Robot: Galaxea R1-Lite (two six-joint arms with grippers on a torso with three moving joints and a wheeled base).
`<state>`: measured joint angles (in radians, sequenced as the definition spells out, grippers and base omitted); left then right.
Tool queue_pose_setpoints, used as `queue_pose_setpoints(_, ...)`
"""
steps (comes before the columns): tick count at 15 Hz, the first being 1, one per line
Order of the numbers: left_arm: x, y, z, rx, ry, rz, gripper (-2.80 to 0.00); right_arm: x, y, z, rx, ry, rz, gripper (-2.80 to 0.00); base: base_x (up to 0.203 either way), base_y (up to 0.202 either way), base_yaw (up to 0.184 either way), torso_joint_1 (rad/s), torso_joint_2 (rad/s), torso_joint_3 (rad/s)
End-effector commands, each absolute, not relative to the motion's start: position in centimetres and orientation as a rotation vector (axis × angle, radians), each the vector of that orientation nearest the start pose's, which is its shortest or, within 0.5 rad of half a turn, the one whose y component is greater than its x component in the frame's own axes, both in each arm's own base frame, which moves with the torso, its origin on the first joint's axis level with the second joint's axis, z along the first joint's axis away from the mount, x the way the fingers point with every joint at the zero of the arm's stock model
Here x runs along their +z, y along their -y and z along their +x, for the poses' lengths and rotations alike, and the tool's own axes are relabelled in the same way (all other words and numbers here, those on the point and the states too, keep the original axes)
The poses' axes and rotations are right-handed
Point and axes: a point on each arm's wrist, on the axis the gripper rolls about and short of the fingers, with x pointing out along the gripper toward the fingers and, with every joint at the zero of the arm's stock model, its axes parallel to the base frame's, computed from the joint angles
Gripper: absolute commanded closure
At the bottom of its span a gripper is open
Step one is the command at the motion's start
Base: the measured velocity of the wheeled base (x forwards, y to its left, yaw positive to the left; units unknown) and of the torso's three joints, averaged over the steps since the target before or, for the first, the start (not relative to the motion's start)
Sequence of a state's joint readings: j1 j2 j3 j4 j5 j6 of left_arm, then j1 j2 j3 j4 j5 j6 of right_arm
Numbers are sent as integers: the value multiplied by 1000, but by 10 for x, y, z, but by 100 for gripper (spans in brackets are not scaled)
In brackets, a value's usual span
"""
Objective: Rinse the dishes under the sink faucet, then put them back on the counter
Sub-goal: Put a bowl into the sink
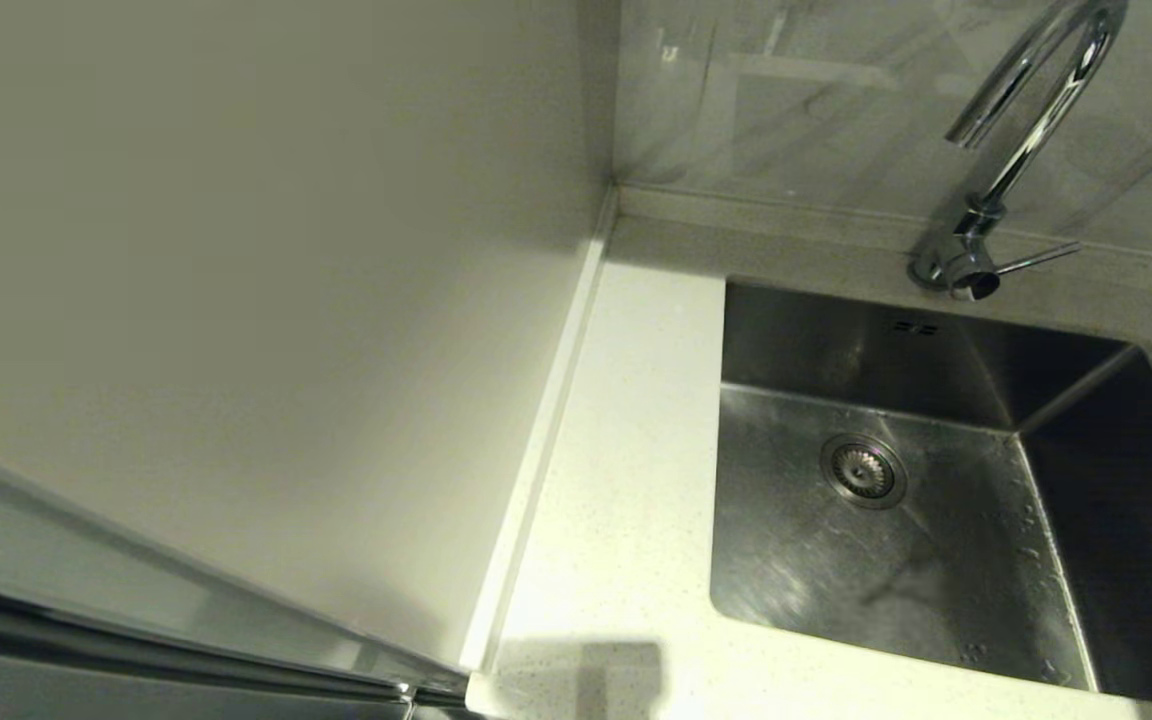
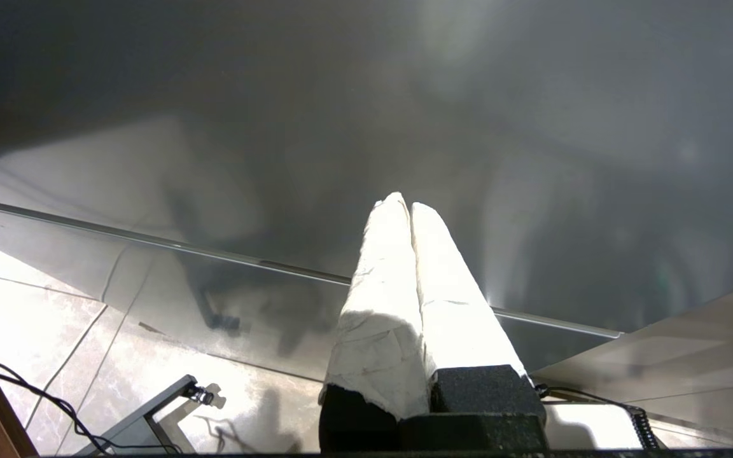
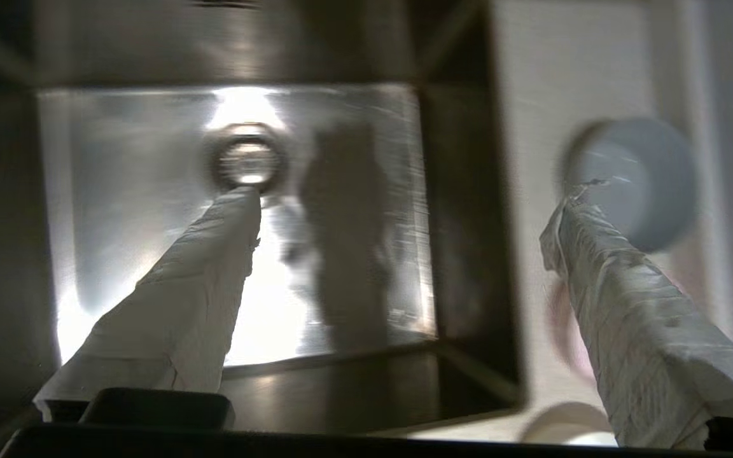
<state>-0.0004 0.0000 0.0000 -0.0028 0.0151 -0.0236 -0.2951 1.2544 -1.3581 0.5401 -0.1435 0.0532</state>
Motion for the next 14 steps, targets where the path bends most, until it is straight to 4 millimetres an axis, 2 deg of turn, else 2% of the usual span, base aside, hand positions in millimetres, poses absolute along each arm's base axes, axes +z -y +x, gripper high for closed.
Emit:
queue_pose_setpoints(1,76,0,-23,14,6,-23,0,323,102,192,-516,-574,166,-280,0,0,0,0,0,0)
queue_pose_setpoints(4,76,0,-23,15,8,-25,0,318,158,184,-468,-651,313,-280,0,0,0,0,0,0)
queue_pose_setpoints(6,76,0,-23,14,6,-24,0,305,201,181,-406,-689,413,-280,0,0,0,0,0,0)
queue_pose_setpoints(8,76,0,-23,15,8,-25,0,291,233,180,-367,-710,479,-280,0,0,0,0,0,0)
queue_pose_setpoints(14,76,0,-23,15,6,-24,0,232,308,203,-310,-804,469,-280,0,0,0,0,0,0)
